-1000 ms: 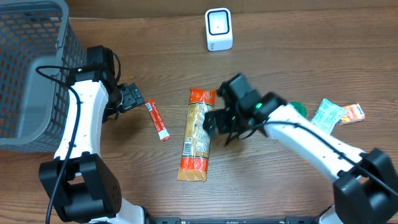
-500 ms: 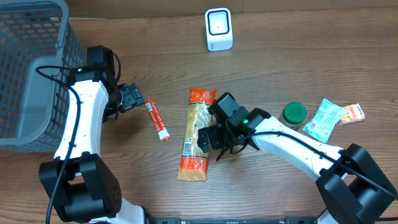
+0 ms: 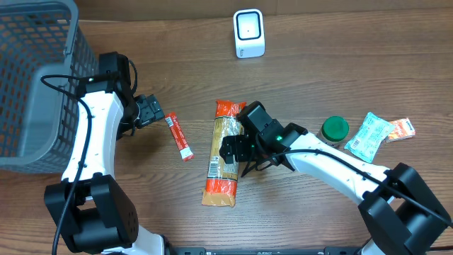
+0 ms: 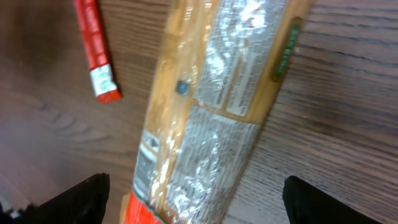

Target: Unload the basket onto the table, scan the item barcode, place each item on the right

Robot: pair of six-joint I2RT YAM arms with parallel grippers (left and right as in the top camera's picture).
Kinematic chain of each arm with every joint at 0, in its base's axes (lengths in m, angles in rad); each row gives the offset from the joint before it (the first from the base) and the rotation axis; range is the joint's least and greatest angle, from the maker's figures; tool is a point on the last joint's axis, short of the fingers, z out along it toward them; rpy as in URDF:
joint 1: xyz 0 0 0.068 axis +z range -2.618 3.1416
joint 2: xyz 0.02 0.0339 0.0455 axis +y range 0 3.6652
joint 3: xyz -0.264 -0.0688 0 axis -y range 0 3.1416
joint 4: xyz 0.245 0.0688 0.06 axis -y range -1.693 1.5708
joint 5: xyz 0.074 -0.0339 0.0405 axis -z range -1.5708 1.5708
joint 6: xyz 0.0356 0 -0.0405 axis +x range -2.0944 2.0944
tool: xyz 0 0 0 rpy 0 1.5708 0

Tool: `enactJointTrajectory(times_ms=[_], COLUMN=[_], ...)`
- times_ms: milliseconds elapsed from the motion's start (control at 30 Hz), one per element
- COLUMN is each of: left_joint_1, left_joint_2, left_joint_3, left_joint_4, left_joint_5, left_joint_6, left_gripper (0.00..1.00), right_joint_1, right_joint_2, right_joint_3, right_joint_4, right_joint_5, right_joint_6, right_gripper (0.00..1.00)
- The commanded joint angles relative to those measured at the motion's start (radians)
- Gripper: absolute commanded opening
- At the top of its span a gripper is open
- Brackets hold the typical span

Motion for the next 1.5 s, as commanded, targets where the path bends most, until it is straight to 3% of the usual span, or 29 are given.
enactJointTrajectory(times_ms=[0,133,267,467,567,800,1100,1467], left_joint_1=[-0.002,-0.002,-0.002,-0.002,-0.002,-0.002,-0.002,-0.002], left_joint_2=[-0.011,-0.011,-0.011,-0.011,-0.011,-0.011,-0.011,-0.011], left_joint_3=[0.010,0.010,0.010,0.010,0.010,0.010,0.010,0.010], left_joint_4=[0.001,0.001,0.001,0.001,0.001,0.001,0.001,0.001], left_joint_5=[-0.006,-0.006,-0.006,-0.006,-0.006,-0.006,-0.006,-0.006], left_joint_6=[0.008,0.008,0.008,0.008,0.008,0.008,0.008,0.008], left_gripper=[1.00,1.00,1.00,1.00,1.00,1.00,1.00,1.00], right_joint_1=[0.006,0.045,0.093,0.122,0.129,0.130,0.131,0.090], right_joint_2=[0.029,0.030,0.030,0.030,0.031,0.076,0.204,0.218], right_joint_3=[-0.005,-0.005,-0.005,-0.005,-0.005,-0.005,-0.005,-0.002], right_joint_4=[0.014,0.033,0.069,0.127,0.202,0.340,0.414,0.333], right_joint_5=[0.035,0.035,0.036,0.034,0.036,0.162,0.157,0.131], right_joint_6=[0.058,0.058,0.057,0.058,0.058,0.124,0.116,0.128], right_gripper=[0.91,0.79,0.58,0.13,0.04,0.04,0.04,0.04])
